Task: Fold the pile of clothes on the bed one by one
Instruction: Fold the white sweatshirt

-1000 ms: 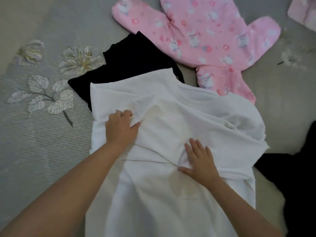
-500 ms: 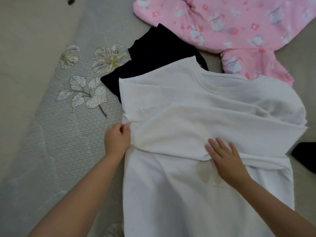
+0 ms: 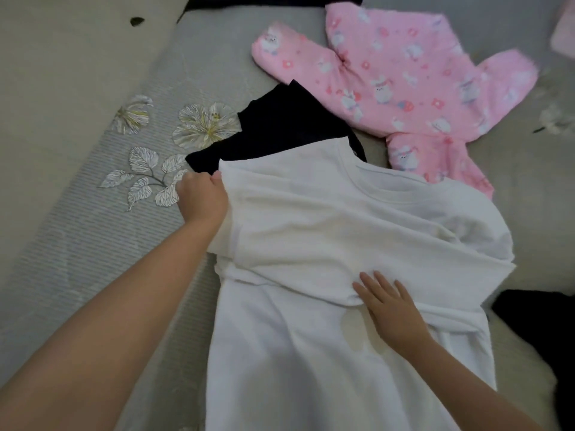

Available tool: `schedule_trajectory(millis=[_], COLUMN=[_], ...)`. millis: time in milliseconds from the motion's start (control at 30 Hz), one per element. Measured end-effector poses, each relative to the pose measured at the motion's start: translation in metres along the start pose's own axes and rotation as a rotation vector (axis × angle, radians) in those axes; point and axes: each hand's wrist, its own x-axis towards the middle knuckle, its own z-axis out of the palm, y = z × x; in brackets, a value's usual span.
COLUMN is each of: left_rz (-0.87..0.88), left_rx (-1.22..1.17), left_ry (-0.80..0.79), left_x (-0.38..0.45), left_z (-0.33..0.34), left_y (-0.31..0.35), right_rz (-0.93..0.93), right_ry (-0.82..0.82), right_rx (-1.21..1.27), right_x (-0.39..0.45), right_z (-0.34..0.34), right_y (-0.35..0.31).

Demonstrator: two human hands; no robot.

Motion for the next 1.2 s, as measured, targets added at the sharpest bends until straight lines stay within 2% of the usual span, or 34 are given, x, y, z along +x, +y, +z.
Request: schedule_trajectory(millis=[133,167,233,367,433,500,533,600,700,767,833,967,1100,1200], left_rz=[-0.071,-0.017,0.212,0.636,0.729,0.729,0.713,0.664,0.565,0.567,0.681,0.975,1.129,1.216], left_rx=[0.105,0.12,0.137,0.192,0.237,0.313,0.373,0.521,0.666,0.687,0.653,0.569,0.579,0.65], left_ry=[-0.051,-0.04,-0.036,-0.218,-0.294,-0.359,-0.393,-0.437,-0.424,-0.42,-0.413,-0.391,-0.375,-0.367], left_x=[-0.009,-0.017,-0.037,-0.082,-0.103,-0.118,-0.124,-0.132,-0.143,-0.156,-0.173,-0.205,-0.231,-0.249], left_z=[0.011,0.016,0.03,0.065,0.083,0.098,0.105,0.116,0.119,0.119,0.129,0.162,0.203,0.234], left_y=[0.001,0.004,0.016,0.052,0.073,0.09,0.096,0.102,0.11,0.125,0.144,0.204,0.272,0.312], right_rz=[0.01,0.008,0.026,0.324,0.356,0.294,0.299,0.422,0.679,0.865,0.933,0.971,1.126,1.168], right_ry=[-0.179,-0.185,-0.213,-0.249,-0.338,-0.463,-0.444,-0.388,-0.293,-0.313,-0.238,0.226,0.326,0.408], right_rx=[0.114,0.112,0.214,0.516,0.445,0.315,0.28,0.24,0.421,0.579,0.64,0.339,0.389,0.484], right_x=[-0.007,-0.01,-0.016,-0.037,-0.051,-0.066,-0.076,-0.102,-0.13,-0.143,-0.145,-0.135,-0.133,-0.136], right_z=[-0.003,-0.007,-0.015,-0.014,-0.015,-0.02,-0.02,-0.011,0.014,0.036,0.047,0.061,0.07,0.074], right_y=[-0.008,-0.007,0.001,0.04,0.064,0.083,0.09,0.106,0.123,0.126,0.118,0.107,0.103,0.098])
